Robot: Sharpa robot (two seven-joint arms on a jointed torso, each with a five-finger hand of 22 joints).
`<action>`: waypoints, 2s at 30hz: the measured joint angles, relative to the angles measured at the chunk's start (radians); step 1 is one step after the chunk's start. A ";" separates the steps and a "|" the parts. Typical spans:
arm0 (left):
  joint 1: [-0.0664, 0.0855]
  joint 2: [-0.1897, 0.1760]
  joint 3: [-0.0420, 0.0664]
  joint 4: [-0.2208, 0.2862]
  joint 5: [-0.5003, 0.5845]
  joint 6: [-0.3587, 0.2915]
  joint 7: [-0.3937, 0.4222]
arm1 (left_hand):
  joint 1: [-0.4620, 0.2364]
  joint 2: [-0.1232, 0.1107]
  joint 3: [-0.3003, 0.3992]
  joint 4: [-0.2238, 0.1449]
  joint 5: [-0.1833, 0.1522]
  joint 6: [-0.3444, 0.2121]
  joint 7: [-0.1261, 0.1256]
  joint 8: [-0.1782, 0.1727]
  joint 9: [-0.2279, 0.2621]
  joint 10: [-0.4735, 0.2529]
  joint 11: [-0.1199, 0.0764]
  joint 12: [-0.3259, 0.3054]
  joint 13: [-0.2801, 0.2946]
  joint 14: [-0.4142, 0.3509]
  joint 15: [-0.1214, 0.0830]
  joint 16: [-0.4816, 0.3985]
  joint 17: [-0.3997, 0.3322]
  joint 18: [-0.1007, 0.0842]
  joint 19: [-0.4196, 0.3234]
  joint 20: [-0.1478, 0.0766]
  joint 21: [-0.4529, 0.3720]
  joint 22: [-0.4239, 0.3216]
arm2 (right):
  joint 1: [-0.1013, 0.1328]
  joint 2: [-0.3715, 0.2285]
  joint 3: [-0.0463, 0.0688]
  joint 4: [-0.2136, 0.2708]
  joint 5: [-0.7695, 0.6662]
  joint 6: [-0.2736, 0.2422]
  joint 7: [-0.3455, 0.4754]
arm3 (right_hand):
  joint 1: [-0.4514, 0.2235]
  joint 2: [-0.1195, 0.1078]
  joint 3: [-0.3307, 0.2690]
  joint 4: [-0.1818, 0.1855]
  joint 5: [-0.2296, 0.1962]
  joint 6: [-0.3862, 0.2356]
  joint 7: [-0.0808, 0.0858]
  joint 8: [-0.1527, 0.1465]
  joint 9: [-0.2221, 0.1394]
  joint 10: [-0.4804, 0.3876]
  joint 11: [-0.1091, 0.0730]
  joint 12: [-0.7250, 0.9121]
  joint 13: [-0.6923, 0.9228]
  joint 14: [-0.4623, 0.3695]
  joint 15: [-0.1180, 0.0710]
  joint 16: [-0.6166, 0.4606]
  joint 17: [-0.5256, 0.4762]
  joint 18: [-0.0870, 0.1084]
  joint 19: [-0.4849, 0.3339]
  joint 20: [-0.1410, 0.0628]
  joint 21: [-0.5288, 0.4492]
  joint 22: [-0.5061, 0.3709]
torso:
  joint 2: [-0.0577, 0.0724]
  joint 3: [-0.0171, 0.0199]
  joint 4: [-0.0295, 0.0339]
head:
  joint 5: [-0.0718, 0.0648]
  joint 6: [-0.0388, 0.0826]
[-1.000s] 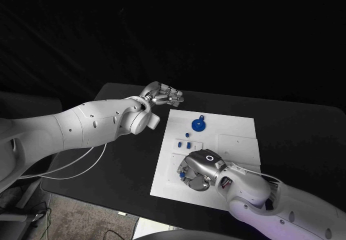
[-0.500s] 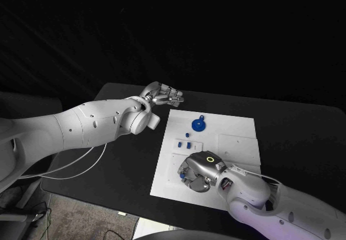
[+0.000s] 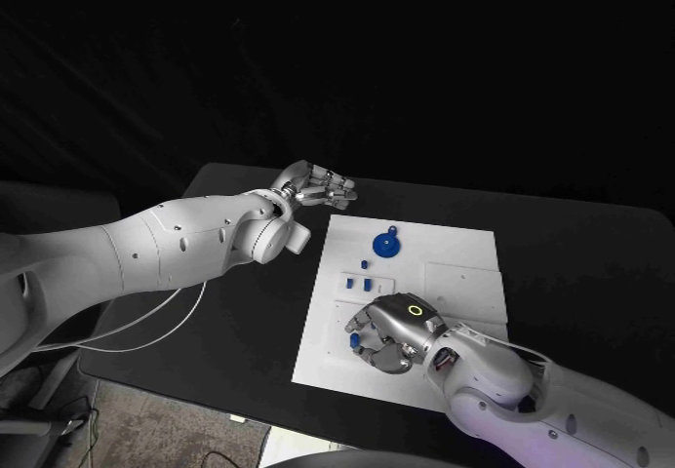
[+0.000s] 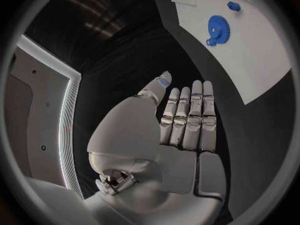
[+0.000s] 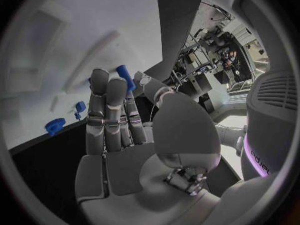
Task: Assemble the parts on the task board
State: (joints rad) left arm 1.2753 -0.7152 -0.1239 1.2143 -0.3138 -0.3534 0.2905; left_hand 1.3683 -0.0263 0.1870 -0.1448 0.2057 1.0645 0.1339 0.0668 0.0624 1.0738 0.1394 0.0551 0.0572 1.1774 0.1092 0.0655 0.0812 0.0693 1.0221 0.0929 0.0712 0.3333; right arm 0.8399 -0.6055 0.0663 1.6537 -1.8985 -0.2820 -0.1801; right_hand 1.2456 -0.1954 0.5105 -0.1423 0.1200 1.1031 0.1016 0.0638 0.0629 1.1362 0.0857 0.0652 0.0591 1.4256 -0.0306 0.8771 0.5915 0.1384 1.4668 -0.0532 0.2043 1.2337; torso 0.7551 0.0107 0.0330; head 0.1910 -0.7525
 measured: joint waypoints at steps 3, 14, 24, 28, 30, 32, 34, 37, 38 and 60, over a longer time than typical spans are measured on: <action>0.000 -0.001 0.000 0.000 0.000 0.000 0.000 | 0.000 0.000 0.000 0.000 0.000 0.000 0.000 0.000 0.000 0.000 0.000 0.000 0.000 0.000 0.000 0.000 0.000 0.000 0.000 0.000 0.000 0.000 | 0.000 -0.006 0.000 0.005 0.009 -0.019 0.005 | 0.004 -0.004 -0.019 0.002 0.000 -0.007 -0.001 0.000 0.000 -0.009 0.002 0.000 0.000 -0.003 0.003 0.000 -0.001 0.000 0.000 0.000 0.000 -0.004 | 0.000 0.0000 0.0000 | -0.001 0.001; 0.000 -0.004 0.000 0.001 0.000 0.001 -0.001 | 0.000 0.000 0.000 0.000 0.000 0.000 0.000 0.000 0.000 0.000 0.000 0.000 0.000 0.000 0.000 0.000 0.000 0.000 0.000 0.000 0.000 0.000 | -0.001 -0.064 0.020 0.052 0.081 -0.074 0.035 | 0.029 0.006 -0.174 0.045 -0.019 -0.025 -0.003 0.000 0.000 -0.020 0.002 0.000 0.000 -0.004 0.004 0.000 -0.007 0.000 0.000 0.007 0.000 -0.033 | 0.000 -0.0002 0.0000 | -0.011 0.006; 0.000 -0.010 0.000 0.002 0.000 0.001 -0.001 | 0.000 0.000 -0.005 -0.005 0.000 0.000 0.000 0.000 0.000 0.000 0.000 0.000 0.000 0.000 0.000 0.000 0.000 0.000 0.000 0.000 0.000 -0.004 | 0.008 -0.200 0.138 0.085 0.330 -0.078 0.061 | -0.011 0.056 -0.207 0.100 0.005 0.022 -0.005 0.000 0.003 0.184 -0.053 0.029 0.007 0.013 -0.021 0.005 -0.003 -0.009 0.001 -0.013 0.022 -0.033 | -0.002 -0.0006 -0.0034 | -0.059 0.020; 0.000 -0.010 0.000 0.001 0.000 0.001 -0.001 | 0.000 0.000 -0.005 -0.005 0.000 0.000 0.000 0.000 0.000 0.000 0.000 0.000 0.000 0.000 0.000 0.000 0.000 0.000 0.000 0.000 0.000 -0.004 | 0.026 -0.248 0.161 0.075 0.439 -0.051 0.053 | -0.030 0.075 -0.261 0.114 0.016 0.050 -0.023 0.000 0.008 0.291 -0.090 0.117 0.077 0.012 -0.048 0.009 0.007 -0.039 -0.001 -0.044 0.039 -0.027 | -0.003 -0.0006 -0.0060 | -0.088 0.027; 0.000 -0.010 -0.001 0.000 0.000 0.001 -0.001 | 0.000 0.000 -0.005 -0.005 0.000 0.000 0.000 0.000 0.000 0.000 0.000 0.000 0.000 0.000 0.000 0.000 0.000 0.000 0.000 0.000 0.000 -0.004 | 0.037 -0.274 0.169 0.065 0.503 -0.013 0.033 | -0.036 0.096 -0.305 0.123 0.012 0.051 -0.025 0.000 0.009 0.280 -0.103 0.234 0.200 0.014 -0.057 0.009 0.016 -0.056 -0.002 -0.057 0.047 -0.027 | -0.005 -0.0005 -0.0077 | -0.101 0.028; -0.001 -0.010 -0.001 -0.001 0.000 0.002 -0.001 | 0.000 0.000 -0.005 -0.005 0.000 0.000 0.000 0.000 0.000 0.000 0.000 0.000 0.000 0.000 0.000 0.000 0.000 0.000 0.000 0.000 0.000 -0.004 | 0.045 -0.296 0.174 0.058 0.550 0.025 0.006 | -0.039 0.118 -0.261 0.119 -0.031 0.057 -0.033 0.002 0.010 0.178 -0.110 0.471 0.448 0.011 -0.068 0.036 0.052 -0.061 0.000 -0.065 0.115 -0.001 | -0.006 0.0001 -0.0090 | -0.117 0.031; -0.002 -0.008 -0.001 -0.002 0.000 0.002 -0.001 | 0.000 0.000 -0.005 -0.005 0.000 0.000 0.000 0.000 0.000 0.000 0.000 0.000 0.000 0.000 0.000 0.000 0.000 0.000 0.000 0.000 0.000 -0.004 | 0.049 -0.319 0.176 0.051 0.597 0.072 -0.034 | -0.065 0.104 -0.210 0.135 -0.054 0.065 -0.036 0.000 0.027 0.104 -0.116 0.637 0.626 0.005 -0.068 0.071 0.109 -0.061 0.000 -0.065 0.200 0.037 | -0.007 0.0010 -0.0102 | -0.131 0.032; -0.004 -0.007 -0.001 -0.004 0.000 0.003 -0.001 | 0.000 0.000 -0.005 -0.005 0.000 0.000 0.000 0.000 0.000 0.000 0.000 0.000 0.000 0.000 0.000 0.000 0.000 0.000 0.000 0.000 0.000 -0.005 | 0.052 -0.343 0.178 0.045 0.647 0.134 -0.098 | -0.087 0.083 -0.185 0.161 -0.058 0.065 -0.036 0.000 0.056 0.082 -0.118 0.737 0.740 0.000 -0.065 0.133 0.224 -0.061 0.000 -0.065 0.250 0.069 | -0.008 0.0026 -0.0125 | -0.147 0.034; -0.005 -0.007 -0.001 -0.005 0.000 0.003 -0.001 | 0.000 0.000 -0.005 -0.005 0.000 0.000 0.000 0.000 0.000 0.000 0.000 0.000 0.000 0.000 0.000 0.000 0.000 0.000 0.000 0.000 0.000 -0.005 | 0.052 -0.349 0.178 0.044 0.659 0.152 -0.119 | -0.090 0.079 -0.185 0.173 -0.058 0.065 -0.036 0.000 0.071 0.077 -0.115 0.756 0.765 0.000 -0.065 0.147 0.256 -0.061 0.000 -0.065 0.255 0.073 | -0.008 0.0032 -0.0132 | -0.151 0.034; -0.016 -0.011 -0.002 -0.008 0.001 0.008 -0.001 | 0.000 0.000 -0.008 -0.003 0.000 0.000 0.000 0.000 0.000 0.000 0.000 0.000 0.000 0.000 0.000 0.000 0.000 0.000 0.000 0.000 0.000 -0.009 | 0.046 -0.397 0.175 0.078 0.782 0.345 -0.493 | -0.258 -0.033 -0.136 0.293 -0.070 0.032 -0.086 0.074 0.750 0.097 -0.147 0.821 0.928 0.016 -0.080 0.169 0.432 -0.079 0.000 -0.079 0.278 0.074 | -0.015 0.0082 -0.0226 | -0.179 0.019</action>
State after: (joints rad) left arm 1.2592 -0.7264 -0.1259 1.2059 -0.3133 -0.3456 0.2893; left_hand 1.3684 -0.0264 0.1788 -0.1475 0.2057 1.0645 0.1339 0.0668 0.0624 1.0738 0.1394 0.0551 0.0572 1.1774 0.1092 0.0655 0.0811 0.0692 1.0221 0.0929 0.0712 0.3242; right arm 0.8857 -1.0022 0.2412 1.7313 -1.1167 0.0635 -0.6728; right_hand 0.9872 -0.2284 0.3745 0.1504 0.0504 1.1354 0.0156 0.1374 0.8129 1.2332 -0.0609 0.8862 0.9874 1.4411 -0.1105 1.0466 1.0239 0.0595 1.4668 -0.1324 0.4821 1.3076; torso 0.7402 0.0190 0.0104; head 0.0116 -0.7339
